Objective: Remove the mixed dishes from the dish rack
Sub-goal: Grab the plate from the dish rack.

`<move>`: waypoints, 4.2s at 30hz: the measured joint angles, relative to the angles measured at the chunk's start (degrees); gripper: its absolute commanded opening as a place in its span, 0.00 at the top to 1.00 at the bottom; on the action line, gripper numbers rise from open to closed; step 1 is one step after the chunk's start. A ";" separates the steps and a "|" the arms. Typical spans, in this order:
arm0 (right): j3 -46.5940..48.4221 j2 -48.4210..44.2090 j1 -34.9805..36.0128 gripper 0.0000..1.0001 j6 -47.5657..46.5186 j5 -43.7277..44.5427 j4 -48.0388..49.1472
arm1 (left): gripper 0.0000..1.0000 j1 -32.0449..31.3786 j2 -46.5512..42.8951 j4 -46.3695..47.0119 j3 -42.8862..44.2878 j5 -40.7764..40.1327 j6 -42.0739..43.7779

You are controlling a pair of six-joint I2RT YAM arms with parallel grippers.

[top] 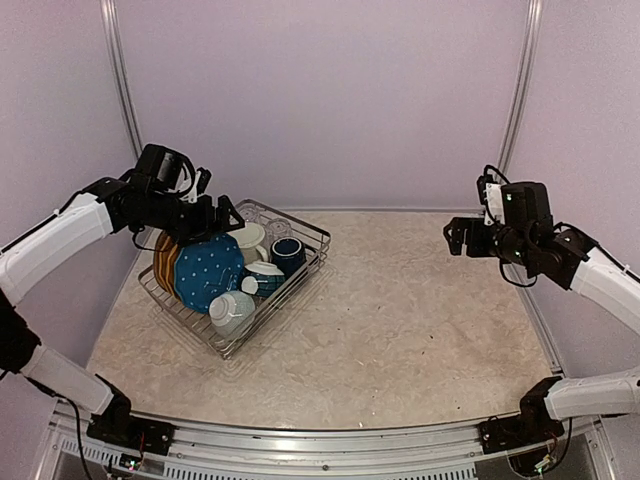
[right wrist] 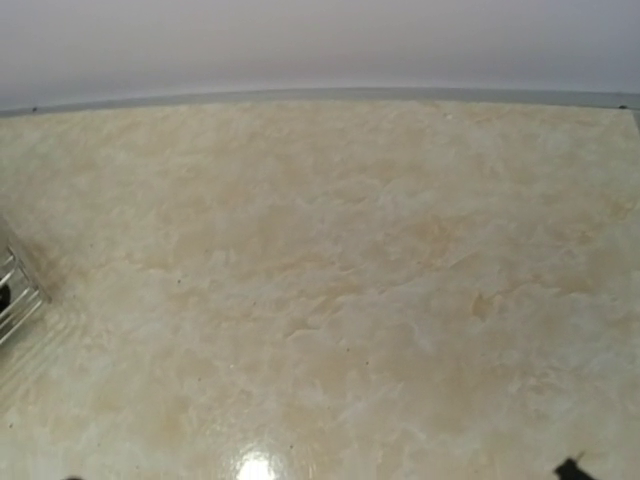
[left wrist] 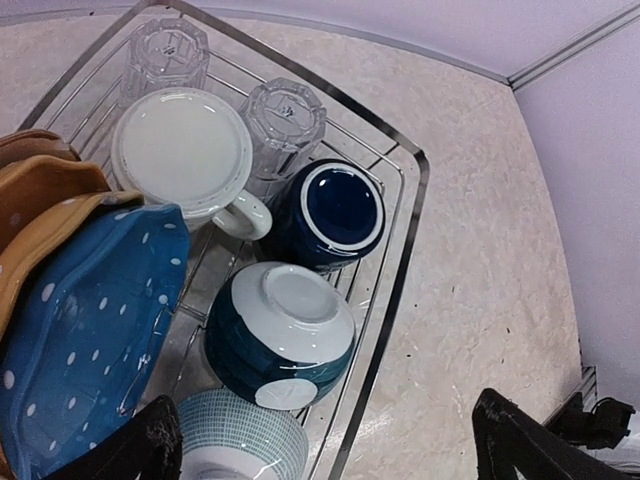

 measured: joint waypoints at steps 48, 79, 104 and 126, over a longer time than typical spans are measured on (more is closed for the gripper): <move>-1.49 3.50 0.02 0.00 -0.85 -2.84 1.40 | 0.40 -0.63 11.82 -20.17 6.23 -31.95 16.57; -4.70 2.10 0.02 0.00 -0.04 -2.86 4.20 | 0.69 3.67 14.60 -19.80 8.22 -21.59 20.39; -5.44 1.29 0.02 0.00 -0.02 -2.82 4.83 | 1.00 -2.36 13.46 -22.32 10.67 -31.08 24.72; -5.44 2.19 0.04 0.00 0.61 -4.04 6.14 | 1.00 -8.33 10.51 -25.53 15.41 -42.21 25.42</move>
